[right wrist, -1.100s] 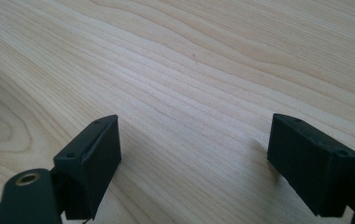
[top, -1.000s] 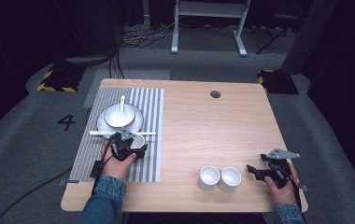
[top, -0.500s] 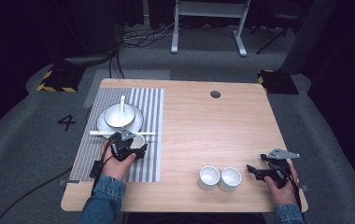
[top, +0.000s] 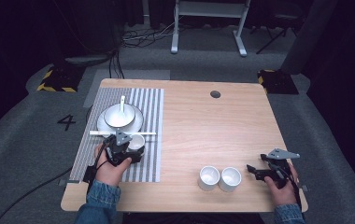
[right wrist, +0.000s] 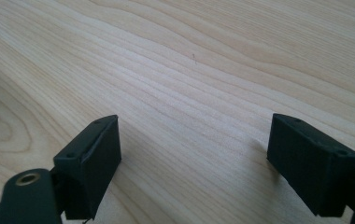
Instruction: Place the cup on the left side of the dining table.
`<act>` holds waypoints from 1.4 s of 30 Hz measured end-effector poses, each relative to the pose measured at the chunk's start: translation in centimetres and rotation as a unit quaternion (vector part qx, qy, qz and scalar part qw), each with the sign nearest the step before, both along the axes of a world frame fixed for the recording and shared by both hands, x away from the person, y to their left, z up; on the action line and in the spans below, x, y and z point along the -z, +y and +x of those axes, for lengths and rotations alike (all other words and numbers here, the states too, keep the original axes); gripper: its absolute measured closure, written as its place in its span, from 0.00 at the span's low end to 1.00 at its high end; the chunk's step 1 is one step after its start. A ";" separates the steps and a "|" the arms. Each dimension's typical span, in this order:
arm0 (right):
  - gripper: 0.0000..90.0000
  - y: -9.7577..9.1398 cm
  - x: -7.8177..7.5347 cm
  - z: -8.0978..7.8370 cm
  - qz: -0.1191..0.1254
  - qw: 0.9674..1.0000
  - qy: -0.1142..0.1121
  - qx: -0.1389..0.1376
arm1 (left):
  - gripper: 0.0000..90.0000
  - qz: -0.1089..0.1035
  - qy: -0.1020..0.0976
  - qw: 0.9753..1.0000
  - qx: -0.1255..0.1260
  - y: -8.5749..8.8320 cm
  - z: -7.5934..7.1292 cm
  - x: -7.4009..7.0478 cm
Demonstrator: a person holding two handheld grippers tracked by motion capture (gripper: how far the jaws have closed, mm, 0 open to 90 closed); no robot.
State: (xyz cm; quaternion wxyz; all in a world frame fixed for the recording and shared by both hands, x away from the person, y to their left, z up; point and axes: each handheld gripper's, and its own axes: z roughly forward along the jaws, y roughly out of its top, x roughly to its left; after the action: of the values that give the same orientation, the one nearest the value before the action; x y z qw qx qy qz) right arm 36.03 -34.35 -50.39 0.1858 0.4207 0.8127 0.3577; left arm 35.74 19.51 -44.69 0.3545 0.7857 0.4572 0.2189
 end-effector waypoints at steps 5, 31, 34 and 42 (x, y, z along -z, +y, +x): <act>0.20 0.0 0.0 0.0 0.000 1.000 0.000 0.000 | 0.26 -0.011 -0.009 1.000 0.004 0.5 -1.3 -0.7; 0.20 0.0 0.0 0.0 0.000 1.000 0.000 0.000 | 0.28 0.008 -0.005 1.000 -0.006 4.8 -6.9 -2.2; 0.20 0.0 0.0 0.0 0.000 1.000 0.000 0.000 | 0.28 0.002 0.007 1.000 -0.010 5.4 -7.1 -1.9; 0.20 0.0 0.0 0.0 0.002 1.000 0.001 0.000 | 0.27 0.007 0.039 0.999 -0.012 6.5 -7.3 -0.3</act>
State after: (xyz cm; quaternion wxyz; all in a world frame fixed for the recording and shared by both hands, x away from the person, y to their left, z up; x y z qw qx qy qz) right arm 36.06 -34.36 -50.38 0.1843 0.4211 0.8125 0.3586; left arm 28.41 26.03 -44.37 0.3285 0.7903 0.4788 0.1955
